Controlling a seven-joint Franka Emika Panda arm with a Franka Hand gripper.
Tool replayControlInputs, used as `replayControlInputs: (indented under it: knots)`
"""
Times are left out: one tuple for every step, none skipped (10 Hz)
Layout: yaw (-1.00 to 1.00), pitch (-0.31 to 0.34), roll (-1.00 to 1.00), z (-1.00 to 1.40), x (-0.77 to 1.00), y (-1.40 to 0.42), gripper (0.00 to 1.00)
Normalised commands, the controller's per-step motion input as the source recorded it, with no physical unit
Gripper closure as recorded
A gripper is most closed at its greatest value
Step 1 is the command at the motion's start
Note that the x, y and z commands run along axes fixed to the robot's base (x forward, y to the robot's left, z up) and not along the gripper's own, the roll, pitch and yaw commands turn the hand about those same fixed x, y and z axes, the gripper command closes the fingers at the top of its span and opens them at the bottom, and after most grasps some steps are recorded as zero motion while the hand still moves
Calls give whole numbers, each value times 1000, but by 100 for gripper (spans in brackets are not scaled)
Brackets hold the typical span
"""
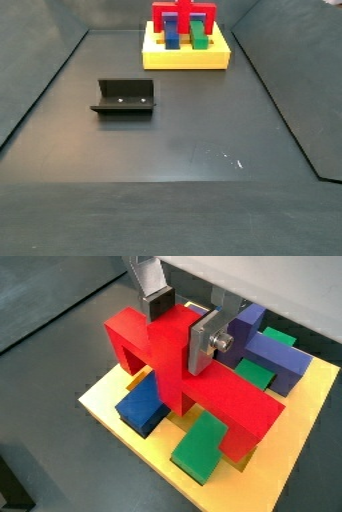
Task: Pick up the red object. Move up. Move to above the board. Insert the red object.
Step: Insert the red object.
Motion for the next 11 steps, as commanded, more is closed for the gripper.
replayControlInputs:
  knots:
    - [31, -33, 93, 86, -71, -63, 100]
    - [49, -57, 33, 0, -103, 0, 100]
    - [74, -57, 74, 0, -54, 0, 100]
    - [86, -64, 110, -3, -69, 0, 100]
    - [94, -74, 94, -171, -26, 17, 100]
    - [86, -71, 79, -157, -23, 0, 100]
    - [80, -73, 89, -169, -23, 0, 100]
    - [80, -66, 89, -174, 0, 0, 100]
    - [63, -67, 103, -183, 0, 0, 100]
    - [69, -37, 107, -146, 0, 0, 100]
    - [71, -29, 164, -146, 31, 0, 100]
